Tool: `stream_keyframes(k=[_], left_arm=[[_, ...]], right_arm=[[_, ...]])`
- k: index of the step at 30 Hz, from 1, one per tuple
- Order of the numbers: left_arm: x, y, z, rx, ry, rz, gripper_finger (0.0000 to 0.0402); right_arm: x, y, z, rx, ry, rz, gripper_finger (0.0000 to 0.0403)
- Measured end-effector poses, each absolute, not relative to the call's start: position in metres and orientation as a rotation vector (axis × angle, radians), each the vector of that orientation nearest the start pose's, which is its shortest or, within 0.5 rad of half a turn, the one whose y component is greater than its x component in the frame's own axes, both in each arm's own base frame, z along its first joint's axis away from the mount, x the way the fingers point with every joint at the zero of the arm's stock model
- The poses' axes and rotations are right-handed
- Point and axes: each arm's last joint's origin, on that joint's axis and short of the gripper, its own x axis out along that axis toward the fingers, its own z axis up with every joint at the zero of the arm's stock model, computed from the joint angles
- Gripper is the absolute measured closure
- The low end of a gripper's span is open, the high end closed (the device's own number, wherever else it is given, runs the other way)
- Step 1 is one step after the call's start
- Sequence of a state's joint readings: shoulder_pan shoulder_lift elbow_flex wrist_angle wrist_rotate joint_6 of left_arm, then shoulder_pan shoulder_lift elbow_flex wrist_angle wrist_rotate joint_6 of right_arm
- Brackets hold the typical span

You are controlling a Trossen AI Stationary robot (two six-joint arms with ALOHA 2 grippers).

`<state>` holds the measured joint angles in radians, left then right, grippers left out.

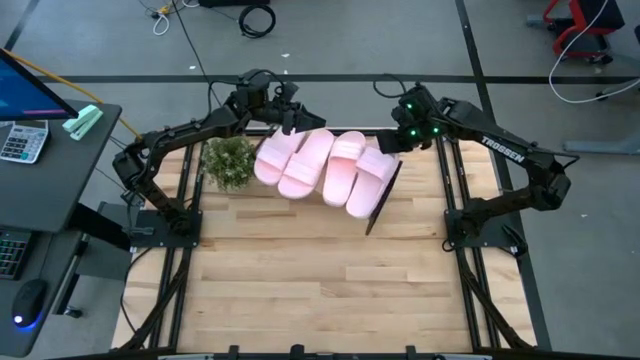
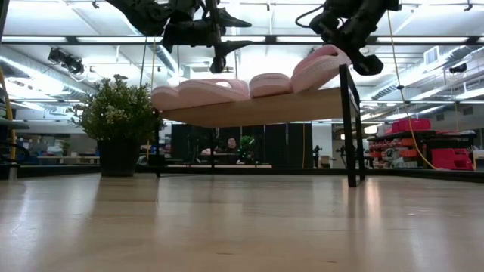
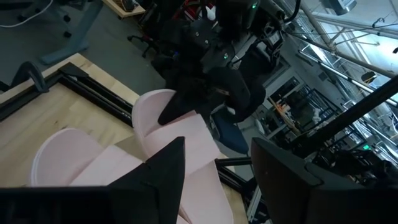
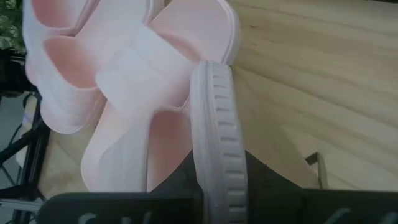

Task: Pick and place slides into the shelf
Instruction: Put the pink slide on the shelf

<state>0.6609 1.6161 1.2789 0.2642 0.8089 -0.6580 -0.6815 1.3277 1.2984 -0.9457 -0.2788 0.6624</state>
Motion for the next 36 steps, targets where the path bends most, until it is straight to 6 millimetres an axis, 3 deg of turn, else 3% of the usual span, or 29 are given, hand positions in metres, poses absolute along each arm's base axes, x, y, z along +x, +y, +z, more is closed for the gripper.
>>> stream_keyframes(k=[15, 26, 36], left_arm=[[0.305, 0.211, 0.336, -0.702, 0.102, -0.125, 0.0217], [0.305, 0.211, 0.336, -0.696, 0.107, -0.123, 0.0215], [0.305, 0.211, 0.336, -0.695, 0.107, -0.124, 0.0216]], right_arm=[[0.21, -0.159, 0.341, 1.083, 0.622, -0.6, 0.0363], [0.208, -0.153, 0.337, 1.089, 0.689, -0.642, 0.0361], [0.207, -0.143, 0.332, 1.013, 0.797, -0.695, 0.0232]])
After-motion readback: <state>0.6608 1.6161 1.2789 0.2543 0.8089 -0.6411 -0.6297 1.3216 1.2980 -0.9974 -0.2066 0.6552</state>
